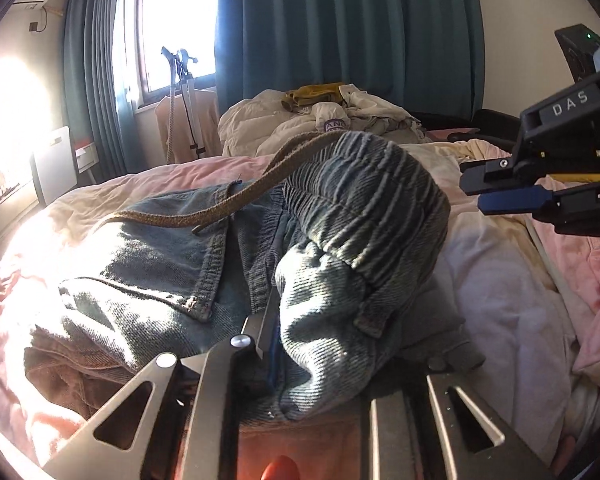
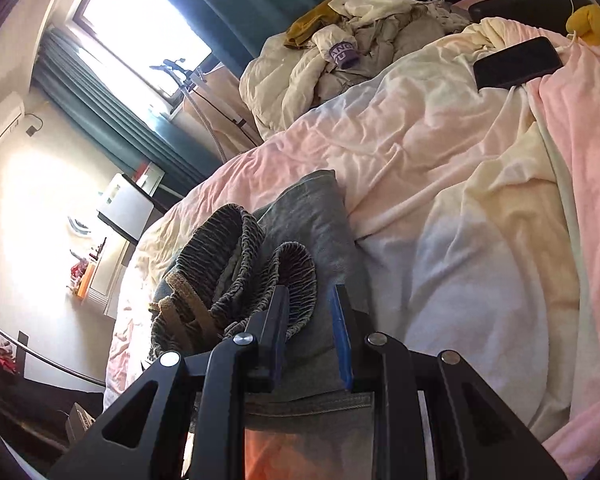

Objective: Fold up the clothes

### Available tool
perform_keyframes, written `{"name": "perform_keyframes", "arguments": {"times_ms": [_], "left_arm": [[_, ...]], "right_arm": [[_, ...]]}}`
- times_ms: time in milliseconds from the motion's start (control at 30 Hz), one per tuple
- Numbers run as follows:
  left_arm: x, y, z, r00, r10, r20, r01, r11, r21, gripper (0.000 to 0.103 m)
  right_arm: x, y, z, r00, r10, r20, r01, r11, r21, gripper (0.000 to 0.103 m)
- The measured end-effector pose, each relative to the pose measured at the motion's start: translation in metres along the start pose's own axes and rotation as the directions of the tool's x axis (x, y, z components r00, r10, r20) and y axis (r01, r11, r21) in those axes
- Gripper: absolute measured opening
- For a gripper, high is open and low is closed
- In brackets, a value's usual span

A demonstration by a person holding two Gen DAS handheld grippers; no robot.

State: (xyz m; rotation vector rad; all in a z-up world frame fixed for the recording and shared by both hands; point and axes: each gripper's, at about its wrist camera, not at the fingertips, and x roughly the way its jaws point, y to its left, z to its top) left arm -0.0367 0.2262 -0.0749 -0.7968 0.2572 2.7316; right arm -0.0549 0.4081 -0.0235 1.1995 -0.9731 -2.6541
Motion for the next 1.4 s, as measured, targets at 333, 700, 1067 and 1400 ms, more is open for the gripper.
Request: {"name": "perform_keyframes", "arguments": {"times_ms": [333,700,1067,1400], "left_arm": [[-0.003,-0.010,-0.005,0.997,0.072,-0.017,-0.070,0.994,0.082,0.018],[-0.008,-0.046,-0.024,0.966,0.250,0.063,-0.255,0.887,0.384,0.029],[-0.052,-0.026,-0.009,0.994,0.106,0.004,-0.100,0.926,0.365,0.078],[-0.085,0.038,0.031,0.994,-0.108,0.005,0.108,0.991,0.076,0.089]], "right_arm": [[0.014,-0.001,-0.004,0.999,-0.032,-0.036,0.032,0.999,-0.004,0.025],[0.020,-0.006,-0.004,0.997,-0.003,-0.074,0.004,1.000,0.021,0.029],[0.027,-0.001,0.000,0.976,0.178,-0.130,-0.167,0.982,0.085,0.041],[0.062,0.003,0.011,0.947,0.252,-0.202,-0.223,0.962,0.156,0.041]]}}
